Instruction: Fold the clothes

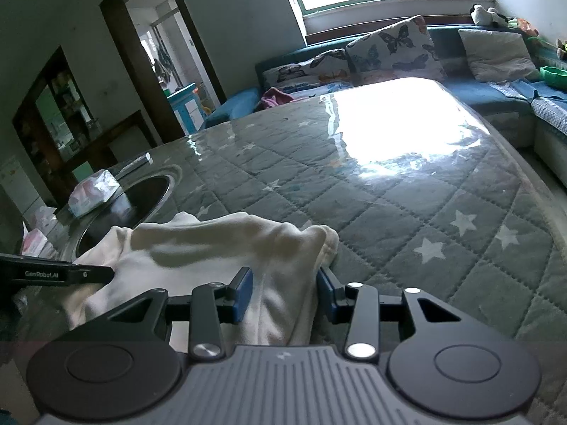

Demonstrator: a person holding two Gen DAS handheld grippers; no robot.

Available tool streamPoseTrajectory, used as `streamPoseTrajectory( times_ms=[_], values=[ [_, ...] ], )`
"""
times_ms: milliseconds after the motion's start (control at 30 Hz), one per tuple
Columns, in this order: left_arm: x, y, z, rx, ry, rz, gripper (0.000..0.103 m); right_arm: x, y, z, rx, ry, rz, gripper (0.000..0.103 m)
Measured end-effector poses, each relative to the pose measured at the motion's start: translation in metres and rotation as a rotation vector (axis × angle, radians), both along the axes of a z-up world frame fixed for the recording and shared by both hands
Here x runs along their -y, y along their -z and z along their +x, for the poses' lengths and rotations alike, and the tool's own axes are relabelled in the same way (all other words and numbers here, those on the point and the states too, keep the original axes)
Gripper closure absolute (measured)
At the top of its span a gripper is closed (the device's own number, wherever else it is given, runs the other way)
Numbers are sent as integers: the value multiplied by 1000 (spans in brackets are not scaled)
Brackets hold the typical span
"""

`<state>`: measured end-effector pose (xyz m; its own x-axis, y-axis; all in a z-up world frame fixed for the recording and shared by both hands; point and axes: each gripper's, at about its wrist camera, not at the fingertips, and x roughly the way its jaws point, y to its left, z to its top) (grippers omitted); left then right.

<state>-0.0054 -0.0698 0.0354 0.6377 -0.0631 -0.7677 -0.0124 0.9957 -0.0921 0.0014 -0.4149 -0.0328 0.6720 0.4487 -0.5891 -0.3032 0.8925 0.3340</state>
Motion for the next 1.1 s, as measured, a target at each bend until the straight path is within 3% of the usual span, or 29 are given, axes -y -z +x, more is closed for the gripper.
streamPoseTrajectory(
  times_ms=[300,467,767,1100],
  values=[
    [-2,1,1,-1,-2,-3,85,-4,2,8,6,5,-1,64],
    [-1,-1,3,5,4,8,85,-13,-3,6,19,-12,-6,90],
    [14,-17,12,53,63,20,87,-6,-30,-12,112,15,-21,91],
    [71,-24,46,103,199,-4,87,31,-58,-15,183,139,-122,91]
  ],
)
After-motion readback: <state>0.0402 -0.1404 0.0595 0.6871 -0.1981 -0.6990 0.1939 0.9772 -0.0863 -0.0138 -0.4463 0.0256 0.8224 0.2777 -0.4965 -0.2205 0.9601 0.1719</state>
